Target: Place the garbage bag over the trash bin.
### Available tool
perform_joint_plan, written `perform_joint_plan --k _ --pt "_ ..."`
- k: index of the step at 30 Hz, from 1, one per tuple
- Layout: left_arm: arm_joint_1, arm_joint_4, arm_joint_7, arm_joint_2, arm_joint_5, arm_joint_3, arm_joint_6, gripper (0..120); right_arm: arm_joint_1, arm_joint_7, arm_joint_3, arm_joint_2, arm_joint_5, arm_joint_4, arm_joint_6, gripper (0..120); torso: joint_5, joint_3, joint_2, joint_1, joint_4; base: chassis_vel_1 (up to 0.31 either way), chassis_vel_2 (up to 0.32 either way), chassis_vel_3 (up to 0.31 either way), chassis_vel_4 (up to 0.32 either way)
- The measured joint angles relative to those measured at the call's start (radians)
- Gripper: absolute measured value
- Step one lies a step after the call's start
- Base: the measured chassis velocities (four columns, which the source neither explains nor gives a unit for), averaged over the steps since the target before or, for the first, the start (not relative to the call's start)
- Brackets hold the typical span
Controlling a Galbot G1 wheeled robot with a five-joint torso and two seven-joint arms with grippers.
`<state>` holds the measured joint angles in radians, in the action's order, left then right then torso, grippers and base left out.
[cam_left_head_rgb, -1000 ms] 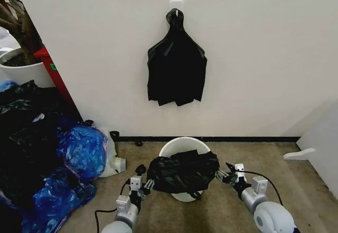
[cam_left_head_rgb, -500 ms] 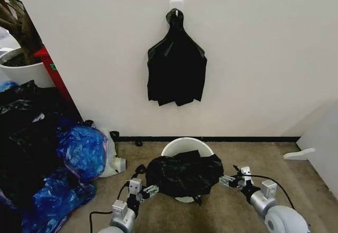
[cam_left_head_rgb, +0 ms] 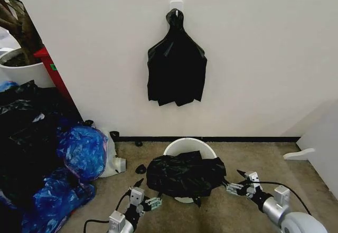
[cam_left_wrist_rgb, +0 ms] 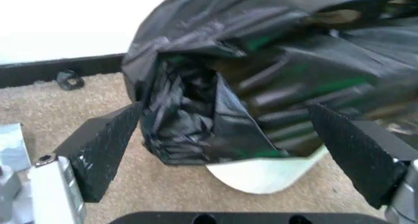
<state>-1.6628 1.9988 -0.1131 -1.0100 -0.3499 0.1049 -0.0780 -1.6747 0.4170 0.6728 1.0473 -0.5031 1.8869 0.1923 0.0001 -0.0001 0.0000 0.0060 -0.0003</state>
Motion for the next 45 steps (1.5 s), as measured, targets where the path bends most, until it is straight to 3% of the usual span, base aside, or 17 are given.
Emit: perform_joint_plan --k 13,21,25,26,30,32,34,38,40,45 --pt "-0.100 0.056 0.041 -0.009 0.067 0.007 -0.054 100 -0.166 0.048 0.098 0.037 0.068 0.110 -0.132 100 -0.0002 0.000 0.000 0.000 -0.0001 0.000 0.000 0.000 0.000" --pt "-0.176 0.144 0.041 -0.023 -0.024 0.020 -0.080 100 -0.251 0.002 0.192 0.019 -0.032 0.274 -0.171 100 -0.0002 0.000 0.000 0.000 -0.0002 0.000 0.000 0.000 0.000" --pt "-0.200 0.231 -0.004 -0.040 -0.061 0.043 -0.062 100 -0.142 -0.120 0.176 -0.050 -0.157 0.355 -0.005 100 0.0000 0.000 0.000 0.000 0.0003 0.000 0.000 0.000 0.000" --pt "-0.200 0.231 -0.004 -0.040 -0.061 0.043 -0.062 100 -0.142 -0.120 0.176 -0.050 -0.157 0.355 -0.005 100 0.0000 0.000 0.000 0.000 0.0003 0.000 0.000 0.000 0.000" --pt "-0.142 0.319 -0.076 -0.020 -0.131 0.085 0.039 100 -0.044 -0.250 0.177 -0.079 -0.236 0.414 0.164 100 0.0003 0.000 0.000 0.000 0.0012 0.000 0.000 0.000 0.000" --pt "-0.116 0.365 -0.094 -0.003 -0.170 0.142 0.095 100 -0.015 -0.315 0.213 -0.081 -0.271 0.459 0.286 100 -0.0013 0.000 0.000 0.000 -0.0026 0.000 0.000 0.000 0.000" --pt "-0.122 0.379 -0.095 -0.010 -0.182 0.178 0.112 100 0.023 -0.354 0.200 -0.098 -0.302 0.463 0.332 100 0.0004 0.000 0.000 0.000 -0.0017 0.000 0.000 0.000 0.000" --pt "-0.107 0.382 -0.132 -0.023 -0.231 0.255 0.162 100 0.229 -0.433 0.113 -0.170 -0.439 0.377 0.492 100 0.0002 0.000 0.000 0.000 0.0011 0.000 0.000 0.000 0.000" --pt "-0.107 0.382 -0.134 -0.025 -0.233 0.259 0.163 100 0.234 -0.434 0.110 -0.171 -0.442 0.374 0.496 100 0.0003 0.000 0.000 0.000 0.0011 0.000 0.000 0.000 0.000" --pt "-0.087 0.381 -0.205 -0.074 -0.275 0.331 0.197 100 0.510 -0.449 -0.039 -0.265 -0.535 0.190 0.551 100 0.0001 0.000 0.000 0.000 0.0002 0.000 0.000 0.000 0.000"
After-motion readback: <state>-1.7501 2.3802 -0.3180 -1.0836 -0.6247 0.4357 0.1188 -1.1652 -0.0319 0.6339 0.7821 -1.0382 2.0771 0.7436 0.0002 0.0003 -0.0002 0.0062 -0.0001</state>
